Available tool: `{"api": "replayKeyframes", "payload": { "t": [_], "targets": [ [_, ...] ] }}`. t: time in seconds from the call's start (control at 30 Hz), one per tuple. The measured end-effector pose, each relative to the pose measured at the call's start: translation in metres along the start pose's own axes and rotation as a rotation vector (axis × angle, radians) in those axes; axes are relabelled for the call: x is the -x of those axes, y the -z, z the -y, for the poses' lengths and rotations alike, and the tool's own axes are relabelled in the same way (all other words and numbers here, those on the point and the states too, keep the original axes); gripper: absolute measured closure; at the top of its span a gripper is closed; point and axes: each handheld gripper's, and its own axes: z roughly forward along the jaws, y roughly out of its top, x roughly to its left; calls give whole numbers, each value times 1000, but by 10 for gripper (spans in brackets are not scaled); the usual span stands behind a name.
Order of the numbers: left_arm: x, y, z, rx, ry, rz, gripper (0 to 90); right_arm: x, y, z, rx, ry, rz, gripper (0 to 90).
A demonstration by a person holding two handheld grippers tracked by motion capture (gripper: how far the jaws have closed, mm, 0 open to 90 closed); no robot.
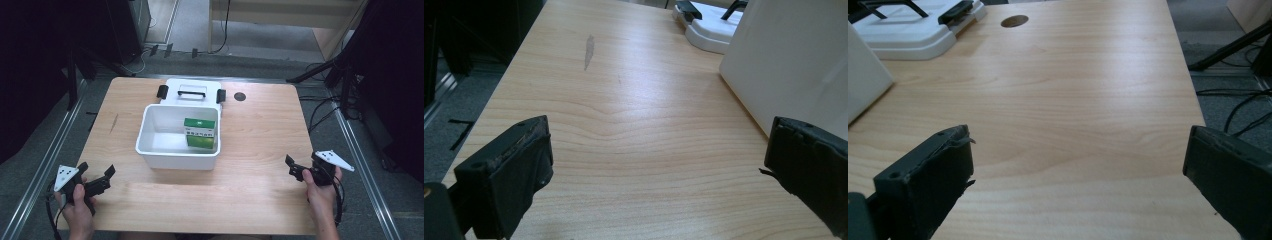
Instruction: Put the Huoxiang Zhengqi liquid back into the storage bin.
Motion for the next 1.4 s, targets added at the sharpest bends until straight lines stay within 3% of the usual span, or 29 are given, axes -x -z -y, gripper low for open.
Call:
{"api": "replayKeyframes", "payload": {
  "t": [0.4,0.7,0.93,1.4],
  "targets": [
    [0,0,0,2,-1,0,0,11,25,34,-5,0,31,0],
    [0,0,0,1,0,3,0,15,42,50,-15,29,54,3],
    [-1,-1,0,-10,6,8,0,17,50,57,26,-13,104,64],
    [0,-2,-1,-24,0,10,0,17,50,59,31,-26,69,73]
  ]
}}
